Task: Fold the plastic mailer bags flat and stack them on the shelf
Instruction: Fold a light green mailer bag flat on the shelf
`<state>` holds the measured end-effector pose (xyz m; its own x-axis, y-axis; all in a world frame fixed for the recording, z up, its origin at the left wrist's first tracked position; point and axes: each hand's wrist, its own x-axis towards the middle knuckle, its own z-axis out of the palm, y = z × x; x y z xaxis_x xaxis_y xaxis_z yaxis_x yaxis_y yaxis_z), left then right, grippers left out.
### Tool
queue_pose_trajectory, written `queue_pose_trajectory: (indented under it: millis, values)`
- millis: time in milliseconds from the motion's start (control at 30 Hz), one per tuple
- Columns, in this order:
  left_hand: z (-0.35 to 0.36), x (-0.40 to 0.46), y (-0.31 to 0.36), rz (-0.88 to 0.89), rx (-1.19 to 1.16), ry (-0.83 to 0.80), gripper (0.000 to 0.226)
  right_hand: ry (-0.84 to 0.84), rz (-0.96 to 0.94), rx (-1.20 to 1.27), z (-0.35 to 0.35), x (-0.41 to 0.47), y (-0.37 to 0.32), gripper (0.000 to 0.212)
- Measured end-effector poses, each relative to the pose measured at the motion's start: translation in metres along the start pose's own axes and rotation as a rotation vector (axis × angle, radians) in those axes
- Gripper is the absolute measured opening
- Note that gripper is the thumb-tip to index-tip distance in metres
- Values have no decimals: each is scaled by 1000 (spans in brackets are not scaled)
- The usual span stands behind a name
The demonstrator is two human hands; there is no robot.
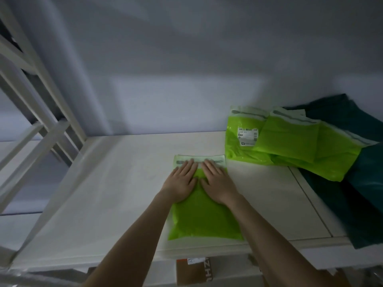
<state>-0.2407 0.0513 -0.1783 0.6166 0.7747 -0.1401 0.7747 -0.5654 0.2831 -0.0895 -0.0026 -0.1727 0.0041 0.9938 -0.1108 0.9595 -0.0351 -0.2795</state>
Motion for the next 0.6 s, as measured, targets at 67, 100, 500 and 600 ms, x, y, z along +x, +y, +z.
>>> queue_pose_trajectory:
  millis: [67,100,500,600]
  values:
    - [0,-1,2,-88,8,13,62,6,94,-9,2,-1,1,64]
    - [-1,-1,3,-134,10,24,66,24,141,-4,3,-1,1,67]
    - [-9,-12,1,-327,-337,278,100,294,242,449,-8,-9,6,80]
    - [-18,-22,-9,-394,-453,405,88,364,309,567,-21,-13,19,66]
